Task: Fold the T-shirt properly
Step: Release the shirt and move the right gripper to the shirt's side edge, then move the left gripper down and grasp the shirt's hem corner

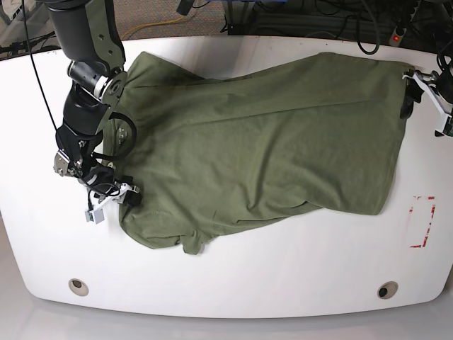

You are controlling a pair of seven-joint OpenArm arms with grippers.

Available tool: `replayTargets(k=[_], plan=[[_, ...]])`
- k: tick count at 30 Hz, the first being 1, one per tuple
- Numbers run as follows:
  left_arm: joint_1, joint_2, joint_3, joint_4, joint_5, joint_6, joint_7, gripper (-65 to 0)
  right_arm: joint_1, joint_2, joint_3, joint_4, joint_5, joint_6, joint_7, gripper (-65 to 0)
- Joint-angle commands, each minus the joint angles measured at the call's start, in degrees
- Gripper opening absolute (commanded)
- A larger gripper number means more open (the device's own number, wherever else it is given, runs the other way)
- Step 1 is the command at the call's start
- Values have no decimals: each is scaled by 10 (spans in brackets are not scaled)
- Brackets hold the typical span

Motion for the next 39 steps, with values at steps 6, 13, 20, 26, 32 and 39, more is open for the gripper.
replayTargets(k=[6, 13, 20, 26, 32, 39], plan=[[-119, 0, 38, -25, 87, 128, -10, -146, 21, 9, -1, 3, -9, -2, -4, -650], [-261, 31, 85, -165, 170, 172, -10, -144, 24, 7, -1, 3, -9, -2, -4, -650], [-352, 36, 130, -329, 190, 171, -11, -60, 23, 7, -1, 3, -9, -2, -4, -650], [-395, 38, 162, -406, 190, 151, -24, -3, 23, 7, -1, 3, -9, -2, -4, -650], [-427, 38, 183, -502, 190, 115, -48, -4, 22, 7, -1, 3, -9, -2, -4, -650], [-447, 39, 220, -562, 190, 87, -71, -4, 21, 8, -1, 3, -9, -2, -4, -650]])
